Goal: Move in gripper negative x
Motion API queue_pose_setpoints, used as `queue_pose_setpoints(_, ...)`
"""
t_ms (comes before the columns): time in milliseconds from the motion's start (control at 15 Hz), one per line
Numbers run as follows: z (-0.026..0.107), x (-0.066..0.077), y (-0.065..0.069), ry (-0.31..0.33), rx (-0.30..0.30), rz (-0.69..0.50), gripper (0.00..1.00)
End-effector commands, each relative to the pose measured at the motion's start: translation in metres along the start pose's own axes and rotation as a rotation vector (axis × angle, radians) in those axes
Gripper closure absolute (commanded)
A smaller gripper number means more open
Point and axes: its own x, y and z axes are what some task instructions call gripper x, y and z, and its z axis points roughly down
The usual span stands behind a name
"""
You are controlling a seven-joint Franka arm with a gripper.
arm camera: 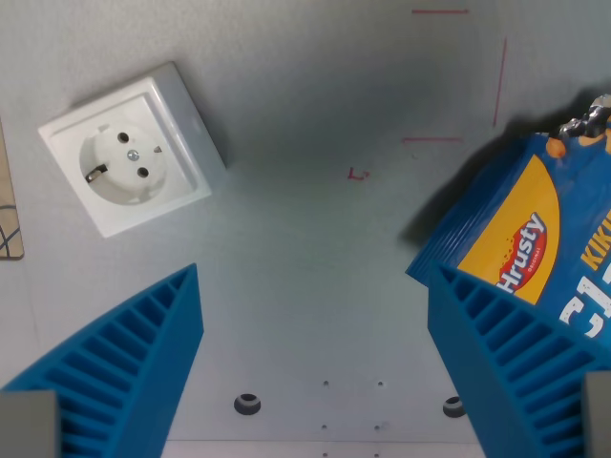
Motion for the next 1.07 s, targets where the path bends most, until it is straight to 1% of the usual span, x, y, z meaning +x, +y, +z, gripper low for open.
queue_pose_setpoints(67,-0.001,-0.005,0.000,0.003,0.000,0.000,0.00)
queue_pose_setpoints(1067,-0.001,-0.080,0.000,0.003,0.000,0.000,0.00)
